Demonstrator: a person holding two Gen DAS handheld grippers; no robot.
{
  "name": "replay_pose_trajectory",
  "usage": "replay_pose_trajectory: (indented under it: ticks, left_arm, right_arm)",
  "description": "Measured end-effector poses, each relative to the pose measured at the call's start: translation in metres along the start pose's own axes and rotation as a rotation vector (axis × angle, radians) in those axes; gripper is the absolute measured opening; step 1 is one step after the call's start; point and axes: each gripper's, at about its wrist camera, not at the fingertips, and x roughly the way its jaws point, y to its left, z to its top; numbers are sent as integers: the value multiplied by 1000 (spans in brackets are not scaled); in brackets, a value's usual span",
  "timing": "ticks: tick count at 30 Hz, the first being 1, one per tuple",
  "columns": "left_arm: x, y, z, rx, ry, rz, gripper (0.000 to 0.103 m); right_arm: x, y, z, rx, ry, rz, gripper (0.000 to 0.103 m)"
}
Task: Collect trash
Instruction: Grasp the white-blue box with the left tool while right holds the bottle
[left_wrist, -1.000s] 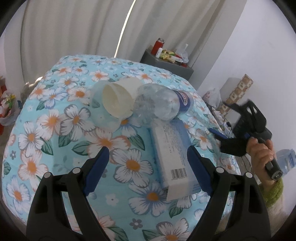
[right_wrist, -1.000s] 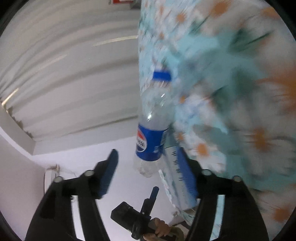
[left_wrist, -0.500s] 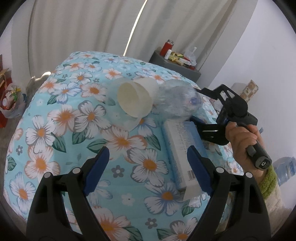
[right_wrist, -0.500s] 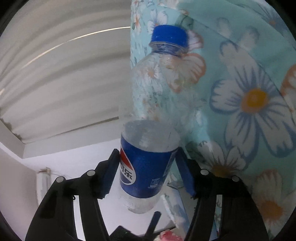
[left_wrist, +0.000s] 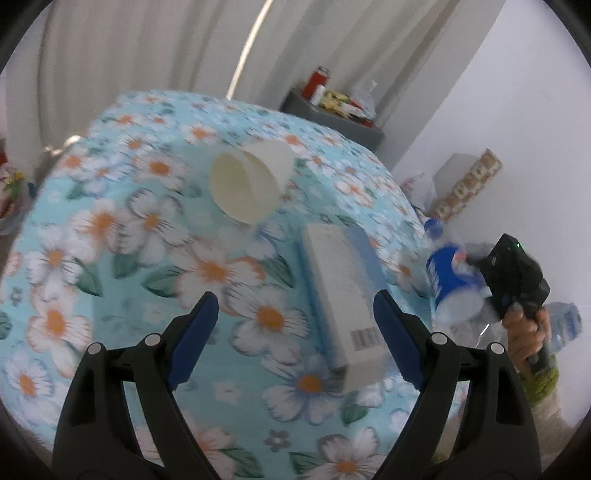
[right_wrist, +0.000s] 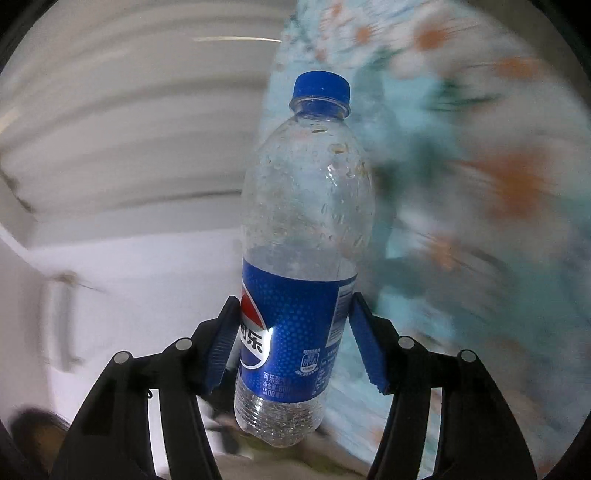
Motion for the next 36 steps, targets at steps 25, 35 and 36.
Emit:
replay_pose_trajectory:
  ticks: [25, 35, 36]
  left_arm:
    - [98, -77, 5, 198, 170, 169, 84]
    - [93, -78, -4, 277, 163, 205, 77]
    - [91, -79, -6, 281, 173, 195, 77]
  right_arm:
    - [39, 48, -83, -233, -297, -461, 69]
    - [9, 45, -94, -315, -263, -479, 64]
    - [8, 44, -94, -319, -253, -478, 63]
